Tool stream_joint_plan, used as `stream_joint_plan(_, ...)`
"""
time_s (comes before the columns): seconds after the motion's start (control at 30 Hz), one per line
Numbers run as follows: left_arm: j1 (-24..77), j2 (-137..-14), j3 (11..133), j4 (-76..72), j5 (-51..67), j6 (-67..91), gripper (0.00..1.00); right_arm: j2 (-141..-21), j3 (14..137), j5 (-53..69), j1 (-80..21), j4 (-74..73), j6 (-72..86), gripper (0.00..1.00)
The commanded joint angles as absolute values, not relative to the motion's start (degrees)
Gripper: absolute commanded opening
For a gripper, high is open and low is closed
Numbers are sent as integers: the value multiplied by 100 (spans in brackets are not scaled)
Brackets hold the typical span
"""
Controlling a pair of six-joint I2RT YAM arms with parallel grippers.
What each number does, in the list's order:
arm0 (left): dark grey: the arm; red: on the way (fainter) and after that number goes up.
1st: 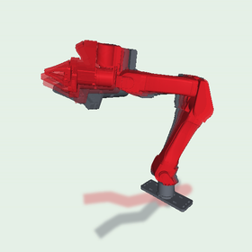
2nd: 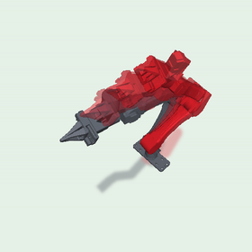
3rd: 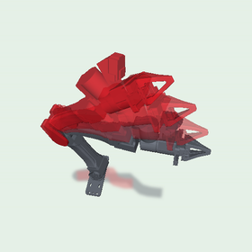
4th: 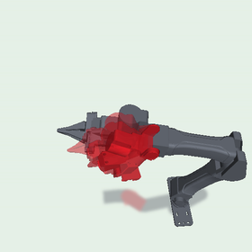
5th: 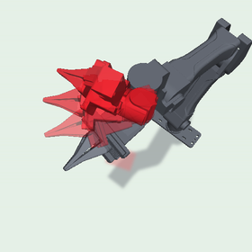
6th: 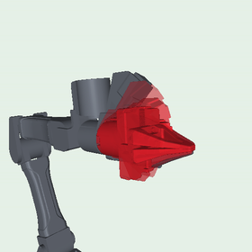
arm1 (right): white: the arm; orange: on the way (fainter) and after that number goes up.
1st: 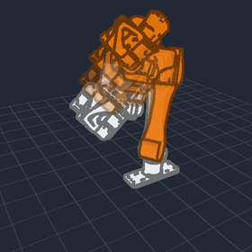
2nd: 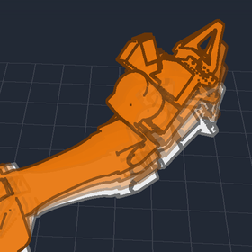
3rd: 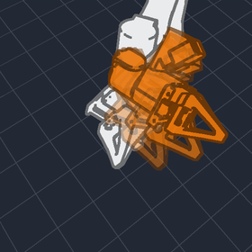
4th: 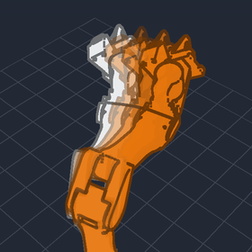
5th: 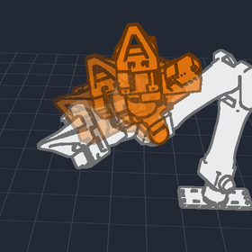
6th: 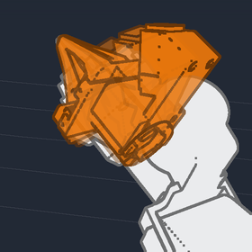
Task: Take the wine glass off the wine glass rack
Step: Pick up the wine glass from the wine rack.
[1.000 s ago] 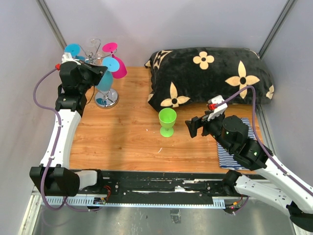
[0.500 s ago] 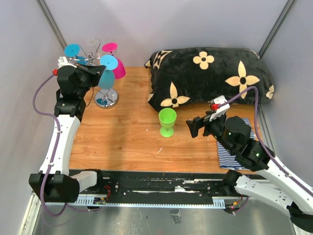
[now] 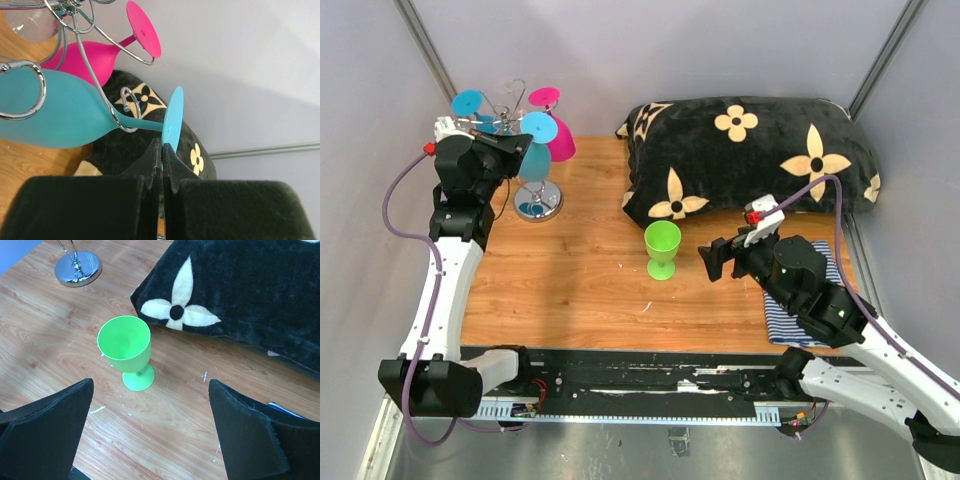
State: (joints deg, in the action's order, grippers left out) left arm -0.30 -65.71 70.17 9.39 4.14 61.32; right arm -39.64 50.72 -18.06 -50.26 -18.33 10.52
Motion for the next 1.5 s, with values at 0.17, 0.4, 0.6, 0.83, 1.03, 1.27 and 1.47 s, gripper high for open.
stream_joint_plan(0.17, -57, -6324, 7134, 1108, -90, 5875, 1, -4025, 5104, -1916, -5033, -1821, 1064, 98)
stream_joint_plan(0.4, -61, -6450, 7215, 1093, -34, 5949, 1, -4012, 4892, -2205, -5027, -1507, 1038, 98)
stream_joint_plan(0.6, -62, -6390, 7358, 1270, -423, 5677, 0, -4211, 5136, -2270, -5034, -1529, 744, 98)
stream_joint_plan(0.83, -62, -6458, 7453, 1279, -633, 5638, 0, -4084, 5178, -2286, -5030, -1669, 877, 98)
stream_joint_plan(1.03, -62, -6555, 7448, 1144, -793, 5725, 1, -3920, 5111, -2499, -5033, -1746, 851, 98)
stream_joint_plan(1.27, -62, -6832, 7491, 1008, -636, 5913, 1, -4049, 5223, -2496, -5034, -1749, 709, 98)
stream_joint_plan(1.47, -60, -7128, 7517, 755, -299, 5873, 1, -4031, 5216, -2513, -5035, -1740, 662, 98)
